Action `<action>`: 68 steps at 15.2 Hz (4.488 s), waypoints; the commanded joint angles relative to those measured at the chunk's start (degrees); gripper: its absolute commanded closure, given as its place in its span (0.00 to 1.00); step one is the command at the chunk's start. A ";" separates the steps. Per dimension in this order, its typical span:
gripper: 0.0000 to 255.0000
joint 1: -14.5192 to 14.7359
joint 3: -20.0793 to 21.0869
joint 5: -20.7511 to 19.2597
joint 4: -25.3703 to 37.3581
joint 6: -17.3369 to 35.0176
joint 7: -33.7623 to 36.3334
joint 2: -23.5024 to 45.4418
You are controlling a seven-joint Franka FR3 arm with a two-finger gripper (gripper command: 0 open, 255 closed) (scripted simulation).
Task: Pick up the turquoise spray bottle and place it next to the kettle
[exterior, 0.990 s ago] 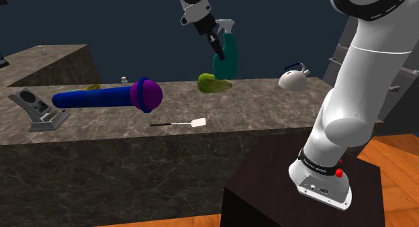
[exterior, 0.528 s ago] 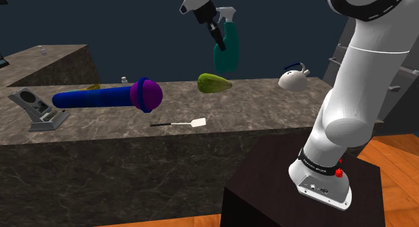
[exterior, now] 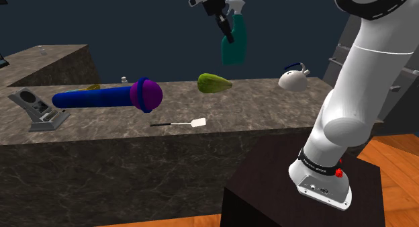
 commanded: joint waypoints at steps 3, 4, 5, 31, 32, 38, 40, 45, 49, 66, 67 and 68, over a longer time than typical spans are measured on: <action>1.00 -2.43 -2.47 -1.72 -5.19 2.78 -4.61 -4.09; 1.00 -3.04 -3.18 -2.21 -6.23 3.48 -5.82 -4.90; 1.00 -3.65 -3.90 -2.72 -7.19 4.18 -7.05 -5.65; 1.00 -20.13 -25.46 -10.61 -7.68 23.73 -40.39 -3.53; 1.00 -20.86 -26.32 -10.29 -6.75 24.51 -41.81 -2.53; 1.00 -26.10 -30.99 -6.64 0.61 28.78 -50.81 5.07; 1.00 -27.72 -31.89 -5.26 2.95 29.60 -53.12 7.36; 1.00 -27.55 -31.80 -5.92 -1.67 33.04 -51.21 6.55; 1.00 -27.50 -31.78 -6.35 -5.01 35.73 -49.79 6.20; 1.00 -27.85 -31.92 -7.48 -16.33 46.98 -44.54 7.31; 1.00 -27.89 -31.93 -7.52 -16.87 47.64 -44.26 7.50; 1.00 -27.94 -31.94 -7.56 -17.39 48.30 -43.99 7.70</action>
